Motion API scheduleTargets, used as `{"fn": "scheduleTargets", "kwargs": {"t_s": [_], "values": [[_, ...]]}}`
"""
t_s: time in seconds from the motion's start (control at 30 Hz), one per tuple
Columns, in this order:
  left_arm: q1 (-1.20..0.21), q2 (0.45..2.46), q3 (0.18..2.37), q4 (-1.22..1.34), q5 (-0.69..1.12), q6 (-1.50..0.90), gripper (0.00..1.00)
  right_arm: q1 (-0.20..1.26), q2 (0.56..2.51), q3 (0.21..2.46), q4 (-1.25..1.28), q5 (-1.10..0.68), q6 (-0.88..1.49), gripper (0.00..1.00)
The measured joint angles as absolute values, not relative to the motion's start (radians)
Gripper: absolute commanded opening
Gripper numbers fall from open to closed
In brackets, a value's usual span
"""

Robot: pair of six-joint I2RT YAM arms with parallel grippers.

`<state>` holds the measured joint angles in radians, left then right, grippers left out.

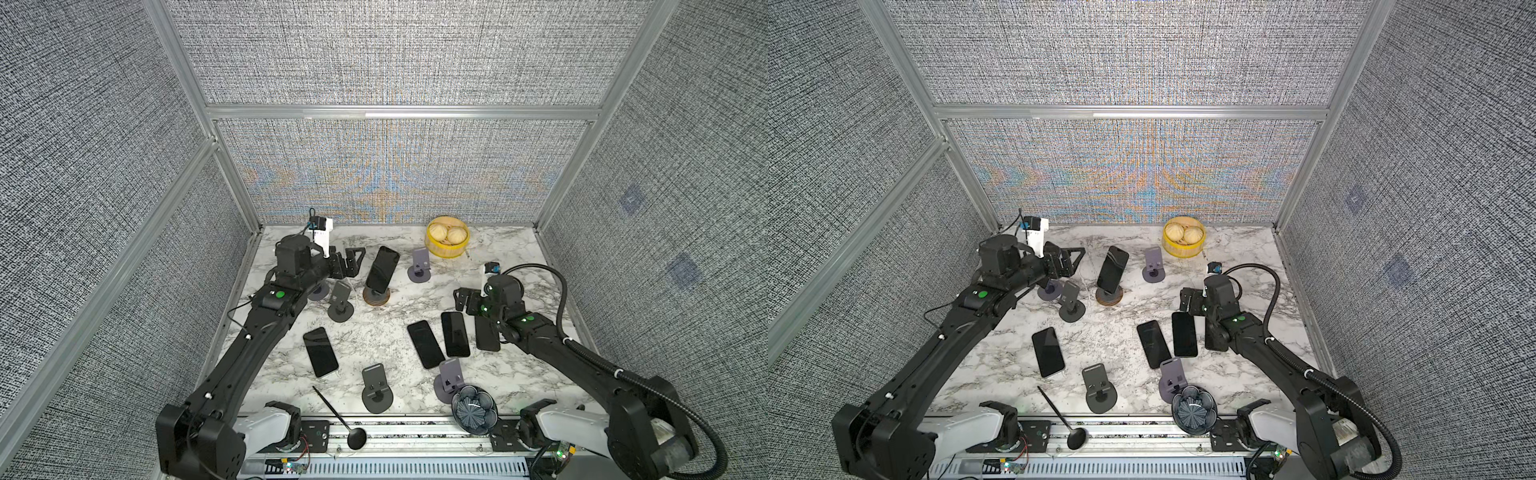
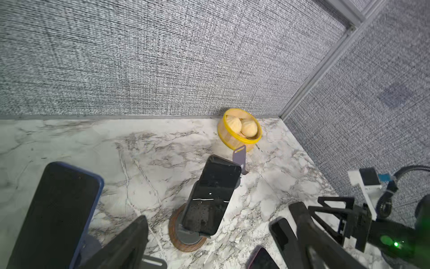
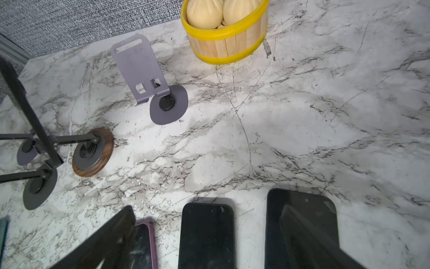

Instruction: Remove the phone from the phone stand

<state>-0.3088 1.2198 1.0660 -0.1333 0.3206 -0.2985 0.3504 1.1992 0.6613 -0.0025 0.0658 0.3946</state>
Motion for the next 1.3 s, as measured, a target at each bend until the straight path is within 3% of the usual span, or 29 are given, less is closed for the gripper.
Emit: {"fn": "scheduleTargets", "kwargs": {"t_s": [0.47,1.3], "values": [[-0.374,1.584,1.336,-0.189,0.491,-0.048,0.99,0.329,1.176,0.611,0.034,0.028,0.445,0.99],[-0.424,1.908,1.533,-0.303,0.443,0.110,0.99,0.328,1.167,0.596,0.060,0.060,0.448,0.99]]}}
